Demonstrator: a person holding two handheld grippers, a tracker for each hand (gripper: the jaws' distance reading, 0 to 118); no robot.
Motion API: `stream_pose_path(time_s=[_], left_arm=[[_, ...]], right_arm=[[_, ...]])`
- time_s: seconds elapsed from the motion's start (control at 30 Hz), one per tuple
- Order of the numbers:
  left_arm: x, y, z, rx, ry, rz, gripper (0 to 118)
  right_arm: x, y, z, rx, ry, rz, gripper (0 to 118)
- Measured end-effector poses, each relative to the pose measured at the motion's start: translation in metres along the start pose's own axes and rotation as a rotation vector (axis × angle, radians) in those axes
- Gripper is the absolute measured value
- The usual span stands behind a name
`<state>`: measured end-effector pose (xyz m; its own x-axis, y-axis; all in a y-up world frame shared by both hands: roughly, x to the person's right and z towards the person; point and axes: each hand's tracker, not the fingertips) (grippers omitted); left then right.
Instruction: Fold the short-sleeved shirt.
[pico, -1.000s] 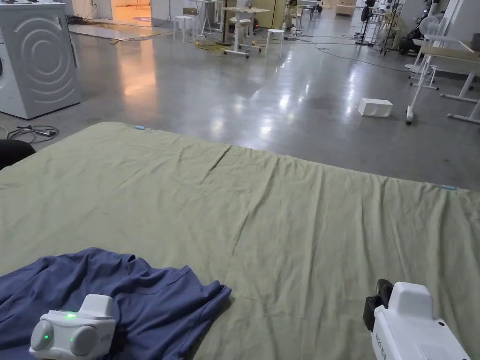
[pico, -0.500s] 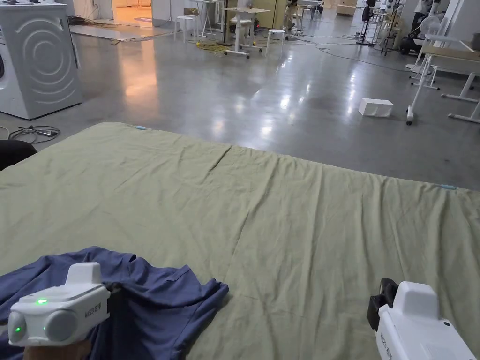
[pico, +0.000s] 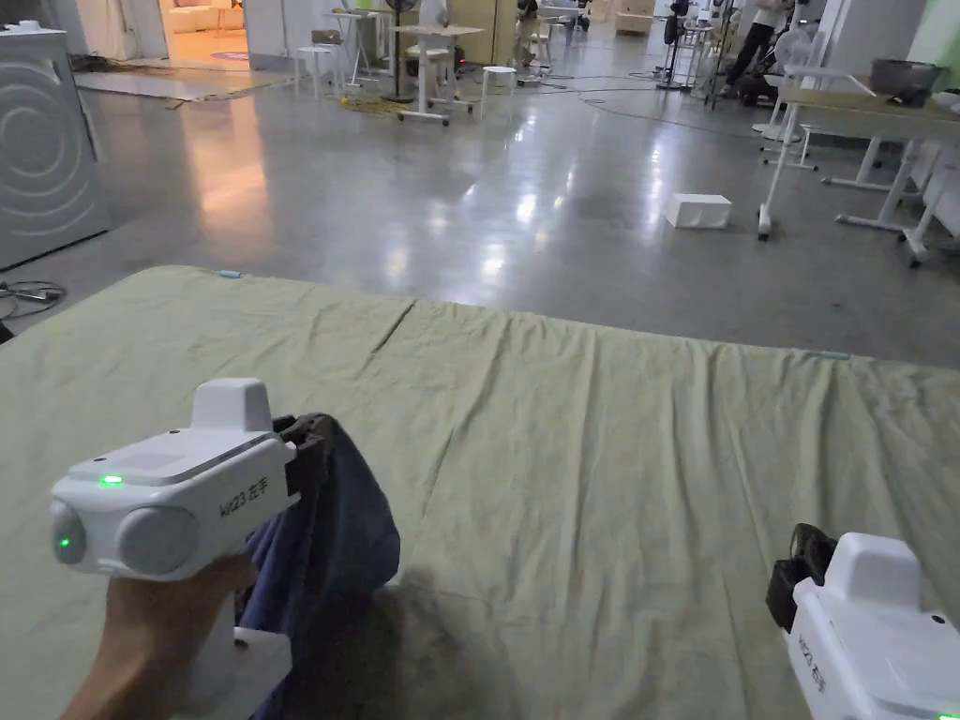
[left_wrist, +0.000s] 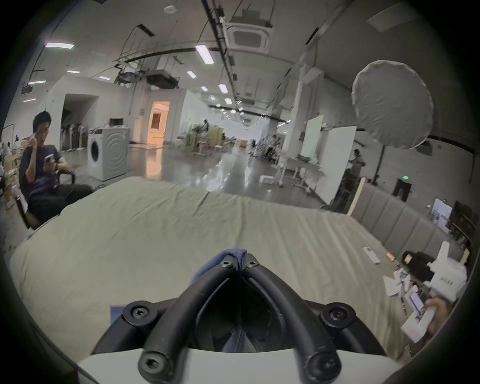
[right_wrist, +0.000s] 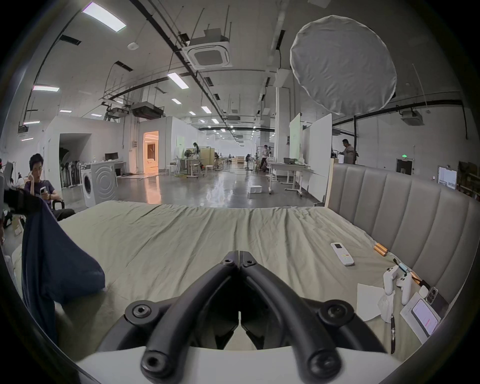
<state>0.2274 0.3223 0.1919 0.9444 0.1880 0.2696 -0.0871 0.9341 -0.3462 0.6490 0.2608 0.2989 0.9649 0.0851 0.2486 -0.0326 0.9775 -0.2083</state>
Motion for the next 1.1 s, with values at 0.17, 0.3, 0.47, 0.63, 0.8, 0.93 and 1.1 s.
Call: stream_pose_path(time_s=[0.17, 0.3, 0.47, 0.63, 0.8, 0.93, 1.1], left_arm=[[0.067, 0.032, -0.005, 0.059, -0.107, -0.056, 2], [0.121, 0.042, -0.017, 0.058, -0.221, -0.096, 2], [0.178, 0.035, -0.042, 0.030, -0.348, -0.144, 2], [0.237, 0.003, -0.062, -0.052, -0.471, -0.182, 2], [0.269, -0.057, -0.076, -0.212, -0.546, -0.180, 2], [0.272, -0.101, -0.084, -0.319, -0.539, -0.160, 4], [0.256, -0.130, -0.091, -0.388, -0.471, -0.139, 77]], right_arm=[[0.023, 0.003, 0.008, 0.013, -0.041, -0.015, 0], [0.040, 0.005, 0.015, 0.024, -0.067, -0.025, 0], [0.060, 0.008, 0.024, 0.036, -0.106, -0.032, 0], [0.079, 0.008, 0.032, 0.038, -0.145, -0.043, 0], [0.091, 0.003, 0.036, 0.026, -0.170, -0.047, 0], [0.096, -0.001, 0.037, 0.007, -0.175, -0.038, 0], [0.095, -0.005, 0.036, -0.016, -0.168, -0.034, 0]])
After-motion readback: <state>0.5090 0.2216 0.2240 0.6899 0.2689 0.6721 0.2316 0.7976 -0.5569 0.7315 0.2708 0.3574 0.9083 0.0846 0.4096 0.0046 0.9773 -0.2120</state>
